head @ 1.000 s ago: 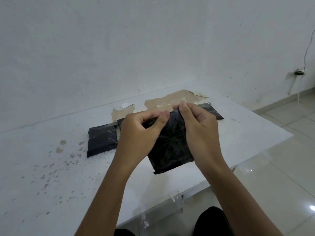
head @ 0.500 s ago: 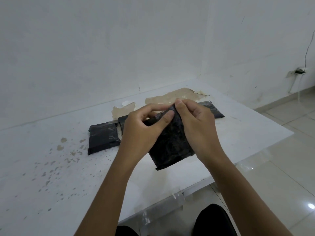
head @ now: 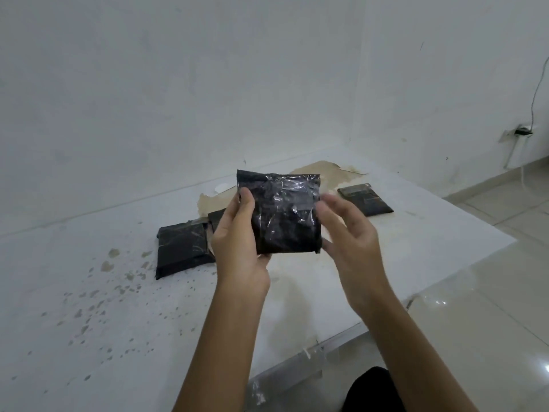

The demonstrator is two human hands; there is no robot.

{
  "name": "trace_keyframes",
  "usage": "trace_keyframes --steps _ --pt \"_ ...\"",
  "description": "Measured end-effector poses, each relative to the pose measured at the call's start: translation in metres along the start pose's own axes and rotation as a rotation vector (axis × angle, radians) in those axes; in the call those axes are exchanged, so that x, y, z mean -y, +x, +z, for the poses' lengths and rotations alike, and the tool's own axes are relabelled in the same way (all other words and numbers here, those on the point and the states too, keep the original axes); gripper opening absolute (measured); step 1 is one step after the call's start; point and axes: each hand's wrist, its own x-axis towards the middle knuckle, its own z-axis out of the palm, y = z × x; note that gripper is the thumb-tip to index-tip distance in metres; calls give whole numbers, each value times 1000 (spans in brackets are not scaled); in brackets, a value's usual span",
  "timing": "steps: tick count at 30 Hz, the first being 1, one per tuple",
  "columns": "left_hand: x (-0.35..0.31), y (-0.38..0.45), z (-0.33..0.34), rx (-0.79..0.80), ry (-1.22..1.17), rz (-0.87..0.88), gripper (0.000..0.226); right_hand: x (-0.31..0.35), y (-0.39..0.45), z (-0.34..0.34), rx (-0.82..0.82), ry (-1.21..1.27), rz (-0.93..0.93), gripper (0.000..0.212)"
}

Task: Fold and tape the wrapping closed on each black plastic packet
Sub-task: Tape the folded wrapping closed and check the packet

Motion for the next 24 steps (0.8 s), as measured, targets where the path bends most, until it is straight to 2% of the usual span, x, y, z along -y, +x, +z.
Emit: trace_keyframes --steps 3,4,6,8,12,15,17,19,20,22,24 --pt "5 -3 1 -20 -32 -10 35 -5 1 2 -26 -85 13 58" --pt "6 -4 2 -18 -32 -11 38 -5 2 4 8 -72 30 53" --pt "7 -4 3 -23 -18 -5 40 -2 3 7 65 -64 14 28" --pt "5 -5 5 -42 12 -3 37 0 3 9 62 -45 -16 14" --pt "0 -7 6 -11 142 11 31 1 2 7 73 -1 -6 9" --pt "1 -9 7 23 284 50 42 3 0 6 30 4 -37 8" --pt "7 -14 7 -16 391 221 55 4 -1 7 -57 -59 -116 5" --pt "9 -27 9 -46 419 498 53 3 -2 10 -182 -204 -256 6" --pt "9 -32 11 -8 433 593 48 2 -3 12 -243 -282 -343 9" --pt "10 -42 17 155 492 604 44 -1 -3 16 -331 -416 -526 11" --pt "12 -47 24 255 572 568 52 -5 -3 20 -392 -506 -625 10"
